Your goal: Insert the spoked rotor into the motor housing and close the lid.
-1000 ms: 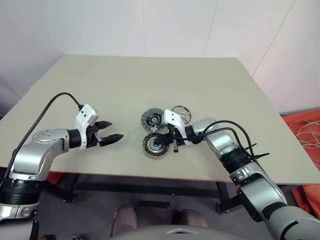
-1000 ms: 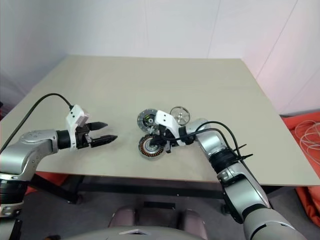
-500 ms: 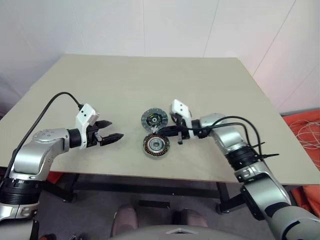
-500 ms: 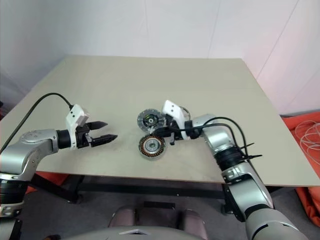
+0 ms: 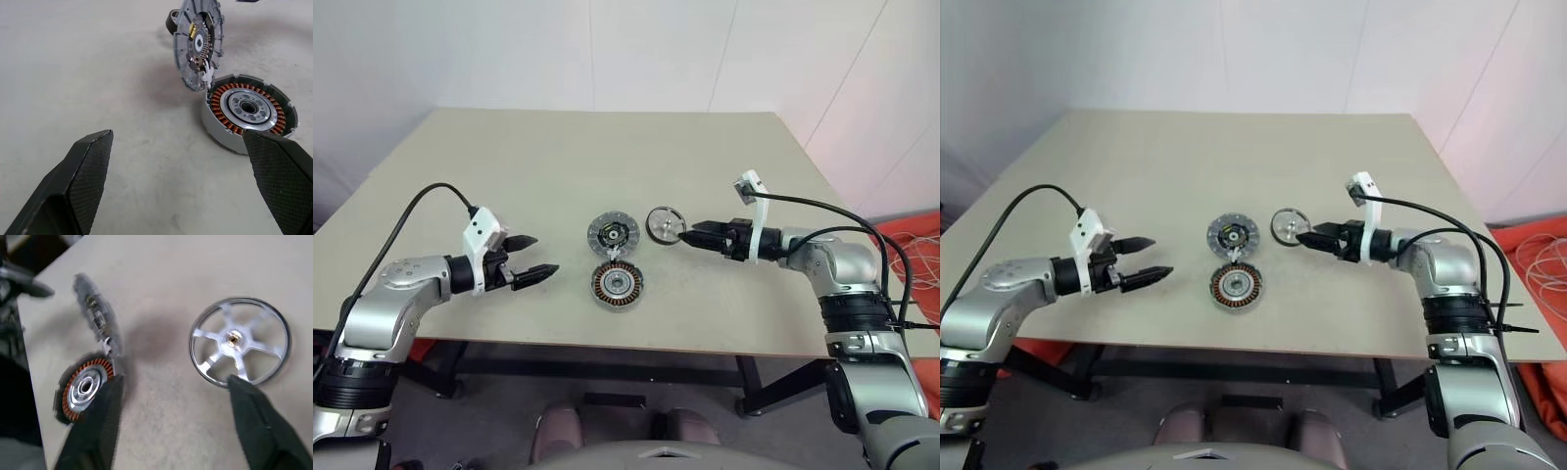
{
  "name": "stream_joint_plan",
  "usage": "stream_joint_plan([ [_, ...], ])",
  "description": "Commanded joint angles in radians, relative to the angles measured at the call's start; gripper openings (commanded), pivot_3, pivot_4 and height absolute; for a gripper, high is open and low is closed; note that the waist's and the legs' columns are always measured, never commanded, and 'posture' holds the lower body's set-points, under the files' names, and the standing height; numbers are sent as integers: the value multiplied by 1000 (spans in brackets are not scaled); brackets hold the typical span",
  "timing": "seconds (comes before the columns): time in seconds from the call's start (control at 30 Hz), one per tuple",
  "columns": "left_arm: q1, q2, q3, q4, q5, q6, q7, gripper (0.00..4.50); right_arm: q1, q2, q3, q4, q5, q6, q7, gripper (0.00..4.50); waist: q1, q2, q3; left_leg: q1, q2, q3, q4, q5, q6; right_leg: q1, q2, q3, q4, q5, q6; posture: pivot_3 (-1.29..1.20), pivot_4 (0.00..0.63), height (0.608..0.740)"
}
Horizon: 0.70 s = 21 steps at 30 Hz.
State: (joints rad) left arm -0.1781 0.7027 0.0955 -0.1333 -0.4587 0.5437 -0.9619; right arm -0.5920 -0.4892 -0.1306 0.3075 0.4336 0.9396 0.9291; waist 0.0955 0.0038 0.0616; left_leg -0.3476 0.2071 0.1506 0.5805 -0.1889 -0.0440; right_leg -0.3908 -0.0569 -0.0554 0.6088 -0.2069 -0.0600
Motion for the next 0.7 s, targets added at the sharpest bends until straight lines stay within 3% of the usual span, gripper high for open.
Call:
stream_joint_plan([
  [0.03, 17, -8, 15, -21, -3, -65, -15, 4500, -65, 40, -105, 61, 45, 80, -141, 4461, 1, 0, 0, 0, 0, 0, 0, 0, 0, 0, 0, 0, 0, 0, 0, 0, 0, 740],
  [0.2, 49, -28, 35, -29, -15, -149, -35, 4500, -139, 123, -245, 213, 71, 208, -365, 4461, 5, 0, 0, 0, 0, 0, 0, 2, -3, 0, 0, 0, 0, 0, 0, 0, 0, 740],
  [0.3, 60, -23, 35, -33, -18, -157, -46, 4500, -171, 108, -189, 269, 43, 294, -377, 4461, 6, 1, 0, -1, 0, 0, 0, 2, -4, -1, 0, 0, 0, 0, 0, 0, 0, 740],
  [0.43, 73, -18, 32, -51, -30, -156, -66, 4500, -215, 143, -285, 366, 81, 274, -426, 4461, 6, 1, 0, 0, 0, 0, -1, 2, -4, 0, 0, 0, 0, 0, 0, 0, 0, 740],
  [0.7, 66, -22, 24, -54, -25, -157, -66, 4500, -274, 184, -334, 480, 99, 226, -459, 4461, -1, 1, 0, 3, 0, 1, -1, 3, -4, -1, 0, 0, 4, -3, 5, 0, 0, 740],
])
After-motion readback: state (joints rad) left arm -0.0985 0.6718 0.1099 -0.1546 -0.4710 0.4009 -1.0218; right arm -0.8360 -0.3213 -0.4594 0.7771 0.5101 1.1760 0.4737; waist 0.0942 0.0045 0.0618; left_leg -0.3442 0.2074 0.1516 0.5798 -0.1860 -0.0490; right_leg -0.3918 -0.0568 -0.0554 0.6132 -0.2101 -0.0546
